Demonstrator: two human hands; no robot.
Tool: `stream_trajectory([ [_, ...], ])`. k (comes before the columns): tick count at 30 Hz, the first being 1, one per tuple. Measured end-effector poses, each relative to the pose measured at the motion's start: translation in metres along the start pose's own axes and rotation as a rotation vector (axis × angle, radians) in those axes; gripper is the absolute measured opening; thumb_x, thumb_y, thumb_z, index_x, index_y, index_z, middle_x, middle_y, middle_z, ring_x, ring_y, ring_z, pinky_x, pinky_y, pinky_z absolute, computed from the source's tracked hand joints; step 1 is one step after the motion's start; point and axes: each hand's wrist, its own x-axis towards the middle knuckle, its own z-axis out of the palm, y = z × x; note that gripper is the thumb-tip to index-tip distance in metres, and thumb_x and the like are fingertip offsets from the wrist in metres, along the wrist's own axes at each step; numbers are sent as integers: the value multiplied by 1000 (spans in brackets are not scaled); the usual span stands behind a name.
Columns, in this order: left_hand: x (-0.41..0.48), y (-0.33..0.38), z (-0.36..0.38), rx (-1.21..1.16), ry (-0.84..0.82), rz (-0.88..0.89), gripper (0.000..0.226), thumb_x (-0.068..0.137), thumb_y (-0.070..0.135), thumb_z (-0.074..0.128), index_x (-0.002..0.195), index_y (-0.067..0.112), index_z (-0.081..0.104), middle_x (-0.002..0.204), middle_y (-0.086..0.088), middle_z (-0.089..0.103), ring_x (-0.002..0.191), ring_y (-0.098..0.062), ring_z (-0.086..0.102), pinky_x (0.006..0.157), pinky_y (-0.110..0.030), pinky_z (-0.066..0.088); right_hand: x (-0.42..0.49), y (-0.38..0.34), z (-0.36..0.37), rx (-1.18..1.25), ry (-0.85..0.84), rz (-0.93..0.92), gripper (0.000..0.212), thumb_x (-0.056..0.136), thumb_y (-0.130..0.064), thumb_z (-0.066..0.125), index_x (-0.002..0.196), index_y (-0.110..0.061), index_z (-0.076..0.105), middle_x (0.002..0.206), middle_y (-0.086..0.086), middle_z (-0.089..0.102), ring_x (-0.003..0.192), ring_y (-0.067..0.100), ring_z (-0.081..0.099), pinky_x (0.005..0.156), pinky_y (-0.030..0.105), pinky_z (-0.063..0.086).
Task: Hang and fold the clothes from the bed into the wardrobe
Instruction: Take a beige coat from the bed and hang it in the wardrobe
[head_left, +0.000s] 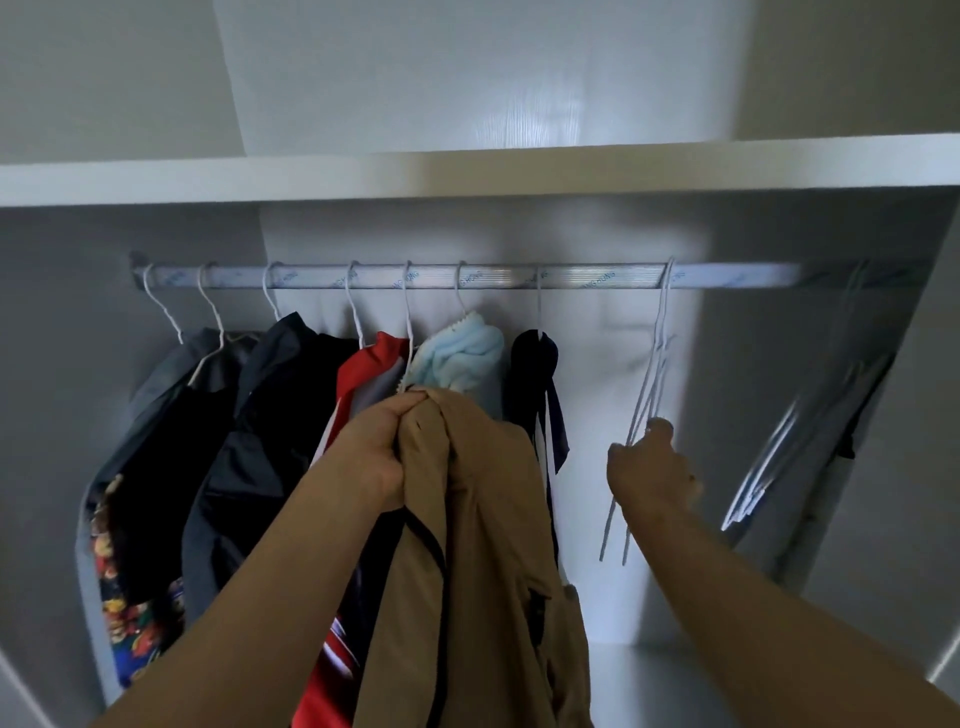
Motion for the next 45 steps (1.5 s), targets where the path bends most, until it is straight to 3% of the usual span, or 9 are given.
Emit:
stream_trajectory([
  [2, 6, -3, 1, 11, 22, 7, 36, 96, 12, 41, 130, 5, 51, 122, -13, 56, 121, -24, 51, 107, -34, 36, 8, -1, -8, -31, 44, -33, 38, 94, -22, 43, 131, -14, 43, 121, 18, 57, 113, 35, 50, 98, 37, 33],
  [6, 12, -12, 6, 96, 50, -24, 22, 94, 11, 44, 93, 3, 64, 81, -14, 67, 76, -23, 63, 76, -33, 52, 16, -5, -18, 56, 108, -99, 29, 98, -23, 40, 114, -6, 57, 109, 16, 63, 98, 35, 59, 87, 38, 46],
  [10, 17, -17, 8, 55, 74, -28, 28, 95, 12, 43, 79, 0, 62, 62, -15, 67, 62, -26, 65, 90, -33, 44, 16, -9, -25, 260, 106, -130, 27, 96, -24, 45, 109, -7, 61, 85, 8, 61, 70, 24, 56, 67, 29, 42],
  [17, 6, -20, 6, 71, 97, 3, 24, 98, 15, 38, 102, 3, 59, 65, -13, 66, 74, -21, 53, 89, -31, 37, -5, -10, -31, 308, 95, -226, 22, 95, -24, 49, 97, -6, 62, 75, 1, 55, 59, 7, 47, 52, 19, 34],
  [20, -7, -18, -1, 96, 68, 26, 28, 99, 15, 36, 108, 3, 60, 94, -10, 66, 94, -27, 56, 106, -25, 32, -25, -5, -30, 342, 67, -222, 24, 92, -27, 54, 79, -8, 58, 61, -2, 49, 54, 11, 44, 53, 22, 36],
  [24, -35, -15, -16, 146, 10, -75, 27, 95, 19, 46, 106, 0, 61, 92, -13, 63, 79, -22, 57, 75, -35, 48, -69, 0, -30, 338, 58, -169, 48, 79, -37, 69, 55, -14, 34, 45, -4, 31, 43, 11, 32, 48, 22, 30],
  [28, -69, -15, -32, 175, -57, -128, 28, 94, 20, 48, 108, 0, 61, 97, -12, 64, 83, -22, 59, 83, -35, 48, -123, 5, -37, 440, 19, -157, 50, 74, -29, 74, 52, -15, 31, 38, -10, 29, 37, 5, 29, 42, 20, 29],
  [35, -108, -18, -55, 234, -66, -178, 26, 92, 21, 50, 102, 0, 61, 88, -12, 63, 78, -20, 58, 65, -32, 47, -225, 38, -36, 614, 2, -187, 59, 76, -10, 73, 46, -21, 24, 41, -11, 20, 39, 5, 19, 39, 13, 23],
  [45, -148, -67, -72, 177, -40, -242, 37, 94, 18, 48, 127, 1, 53, 121, -15, 58, 85, -22, 56, 92, -34, 41, -277, 53, -74, 710, -109, 71, 28, 86, -16, 64, 69, -13, 42, 39, -6, 35, 33, 9, 28, 35, 17, 24],
])
